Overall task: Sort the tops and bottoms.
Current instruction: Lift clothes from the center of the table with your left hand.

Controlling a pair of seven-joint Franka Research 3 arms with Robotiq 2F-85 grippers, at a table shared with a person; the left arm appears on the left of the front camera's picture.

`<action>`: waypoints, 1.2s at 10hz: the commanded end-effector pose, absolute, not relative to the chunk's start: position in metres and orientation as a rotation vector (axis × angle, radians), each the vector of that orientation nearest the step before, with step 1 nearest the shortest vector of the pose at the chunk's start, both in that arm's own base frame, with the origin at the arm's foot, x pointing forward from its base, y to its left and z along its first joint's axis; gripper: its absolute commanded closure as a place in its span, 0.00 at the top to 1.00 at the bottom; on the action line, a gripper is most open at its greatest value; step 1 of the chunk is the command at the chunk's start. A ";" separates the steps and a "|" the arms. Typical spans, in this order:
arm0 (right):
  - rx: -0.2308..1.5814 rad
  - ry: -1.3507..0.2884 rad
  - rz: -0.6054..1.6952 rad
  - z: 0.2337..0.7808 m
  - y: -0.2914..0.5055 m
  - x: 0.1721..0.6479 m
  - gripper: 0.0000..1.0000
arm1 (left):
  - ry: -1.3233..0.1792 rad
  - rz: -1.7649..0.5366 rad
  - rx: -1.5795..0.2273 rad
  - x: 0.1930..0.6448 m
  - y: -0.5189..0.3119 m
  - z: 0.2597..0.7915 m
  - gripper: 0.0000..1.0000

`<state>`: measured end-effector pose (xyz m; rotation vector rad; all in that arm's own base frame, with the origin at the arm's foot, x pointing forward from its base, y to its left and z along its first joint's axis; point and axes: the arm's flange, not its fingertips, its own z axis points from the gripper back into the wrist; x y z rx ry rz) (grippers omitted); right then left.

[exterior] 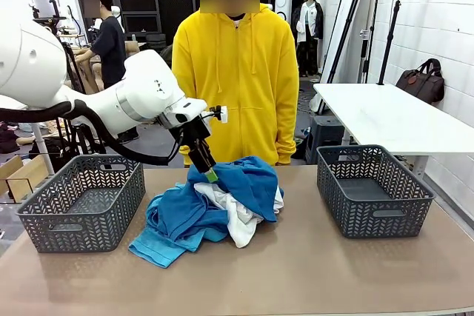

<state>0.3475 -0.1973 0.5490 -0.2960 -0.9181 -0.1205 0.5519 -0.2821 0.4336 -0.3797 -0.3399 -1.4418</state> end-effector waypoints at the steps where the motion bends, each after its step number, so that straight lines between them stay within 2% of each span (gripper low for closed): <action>1: -0.299 -0.907 -0.116 0.548 -0.197 0.346 1.00 | -0.358 -1.484 -0.353 0.550 -0.275 0.431 1.00; 6: -0.299 -0.907 -0.116 0.548 -0.197 0.346 1.00 | -0.351 -1.472 -0.338 0.552 -0.276 0.429 0.00; 12: -0.299 -0.907 -0.116 0.548 -0.197 0.346 1.00 | -0.351 -1.477 -0.349 0.551 -0.276 0.429 0.00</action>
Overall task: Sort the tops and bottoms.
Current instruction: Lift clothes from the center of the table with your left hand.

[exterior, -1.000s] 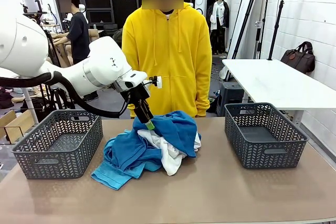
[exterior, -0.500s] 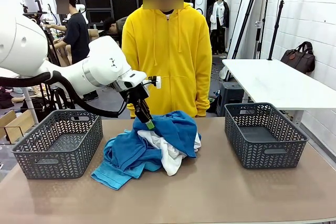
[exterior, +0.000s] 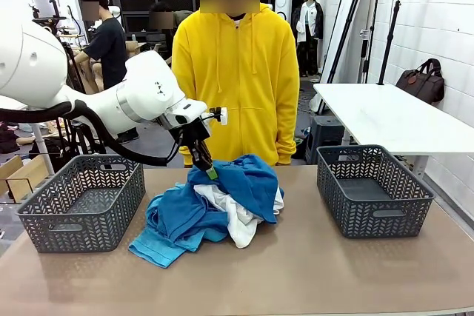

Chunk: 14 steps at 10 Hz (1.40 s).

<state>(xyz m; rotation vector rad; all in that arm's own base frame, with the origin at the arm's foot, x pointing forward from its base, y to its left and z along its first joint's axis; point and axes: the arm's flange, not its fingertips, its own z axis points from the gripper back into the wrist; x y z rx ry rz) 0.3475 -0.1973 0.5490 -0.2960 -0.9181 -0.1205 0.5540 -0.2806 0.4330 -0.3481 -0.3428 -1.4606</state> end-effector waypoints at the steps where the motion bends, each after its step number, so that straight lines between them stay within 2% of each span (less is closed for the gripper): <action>1: -0.299 -0.907 -0.116 0.548 -0.197 0.346 1.00 | -0.349 -1.482 -0.350 0.551 -0.277 0.431 0.00; 5: -0.299 -0.907 -0.116 0.548 -0.197 0.346 1.00 | -0.440 -1.520 -0.358 0.540 -0.286 0.488 0.00; 9: -0.299 -0.907 -0.116 0.548 -0.197 0.346 1.00 | -0.517 -1.648 -0.187 0.517 -0.319 0.576 0.00; 11: -0.299 -0.907 -0.116 0.548 -0.197 0.346 1.00 | -0.621 -1.647 -0.113 0.495 -0.328 0.642 0.00; 14: -0.299 -0.907 -0.116 0.548 -0.197 0.346 1.00 | -0.777 -1.491 0.127 0.454 -0.340 0.751 0.00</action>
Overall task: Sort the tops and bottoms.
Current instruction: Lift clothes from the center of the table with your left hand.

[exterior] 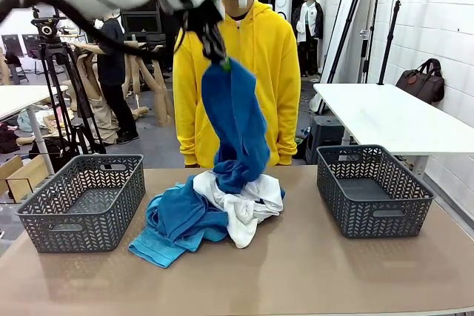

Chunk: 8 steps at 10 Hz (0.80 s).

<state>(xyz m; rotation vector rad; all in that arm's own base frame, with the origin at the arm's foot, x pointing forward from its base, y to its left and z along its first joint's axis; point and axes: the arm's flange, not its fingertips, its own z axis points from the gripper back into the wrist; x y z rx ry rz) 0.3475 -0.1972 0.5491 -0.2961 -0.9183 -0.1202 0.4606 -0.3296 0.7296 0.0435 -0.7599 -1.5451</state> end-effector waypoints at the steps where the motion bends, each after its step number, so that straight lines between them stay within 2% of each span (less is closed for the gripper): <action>1: -0.299 -0.907 -0.116 0.548 -0.197 0.346 1.00 | -0.825 -1.456 0.167 0.439 -0.348 0.785 0.00; 5: -0.299 -0.907 -0.116 0.548 -0.197 0.346 1.00 | -0.968 -1.295 0.313 0.362 -0.392 0.906 0.00; 8: -0.299 -0.907 -0.116 0.548 -0.197 0.346 1.00 | -1.048 -1.156 0.340 0.326 -0.397 0.945 0.00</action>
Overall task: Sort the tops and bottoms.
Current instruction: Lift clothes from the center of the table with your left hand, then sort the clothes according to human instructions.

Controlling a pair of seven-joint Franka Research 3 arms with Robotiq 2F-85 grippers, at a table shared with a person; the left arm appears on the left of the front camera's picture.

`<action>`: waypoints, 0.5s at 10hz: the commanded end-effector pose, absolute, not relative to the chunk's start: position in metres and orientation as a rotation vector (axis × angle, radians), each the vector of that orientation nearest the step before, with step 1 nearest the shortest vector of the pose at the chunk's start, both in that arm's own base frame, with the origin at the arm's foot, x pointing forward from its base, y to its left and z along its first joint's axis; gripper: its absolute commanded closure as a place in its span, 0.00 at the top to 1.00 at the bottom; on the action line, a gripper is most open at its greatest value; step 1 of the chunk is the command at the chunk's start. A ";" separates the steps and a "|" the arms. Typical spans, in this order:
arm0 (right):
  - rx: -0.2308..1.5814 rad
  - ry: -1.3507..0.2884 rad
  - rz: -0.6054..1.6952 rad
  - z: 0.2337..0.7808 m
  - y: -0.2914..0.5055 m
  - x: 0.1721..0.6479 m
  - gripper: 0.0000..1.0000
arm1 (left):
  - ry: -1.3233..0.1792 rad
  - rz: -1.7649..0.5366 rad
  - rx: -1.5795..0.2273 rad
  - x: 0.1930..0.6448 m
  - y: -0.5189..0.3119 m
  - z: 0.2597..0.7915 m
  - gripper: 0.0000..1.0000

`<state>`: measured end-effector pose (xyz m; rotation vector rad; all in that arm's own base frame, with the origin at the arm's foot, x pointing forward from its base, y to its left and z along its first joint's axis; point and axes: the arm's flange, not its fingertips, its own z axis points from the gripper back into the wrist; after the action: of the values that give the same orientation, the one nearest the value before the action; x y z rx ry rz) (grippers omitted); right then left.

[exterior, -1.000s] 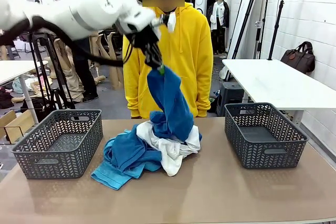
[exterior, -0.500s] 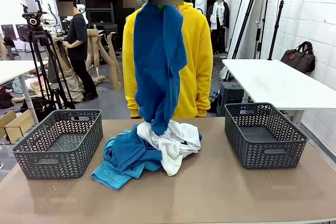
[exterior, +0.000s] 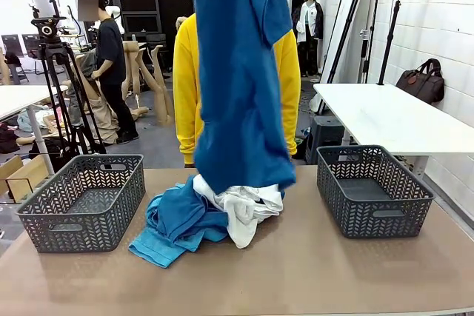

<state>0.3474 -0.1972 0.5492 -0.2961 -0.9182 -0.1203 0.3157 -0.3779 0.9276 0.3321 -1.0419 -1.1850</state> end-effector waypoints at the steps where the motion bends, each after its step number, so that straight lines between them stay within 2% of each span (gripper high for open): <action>1: -0.299 -0.907 -0.116 0.548 -0.197 0.346 1.00 | -1.058 -1.135 0.338 0.324 -0.392 0.945 0.00; 5: -0.299 -0.907 -0.116 0.548 -0.197 0.346 1.00 | -1.051 -1.152 0.327 0.316 -0.379 0.932 0.00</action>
<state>0.3474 -0.1972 0.5492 -0.2961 -0.9182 -0.1204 0.3220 -0.3811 0.9279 0.3216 -1.0400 -1.1530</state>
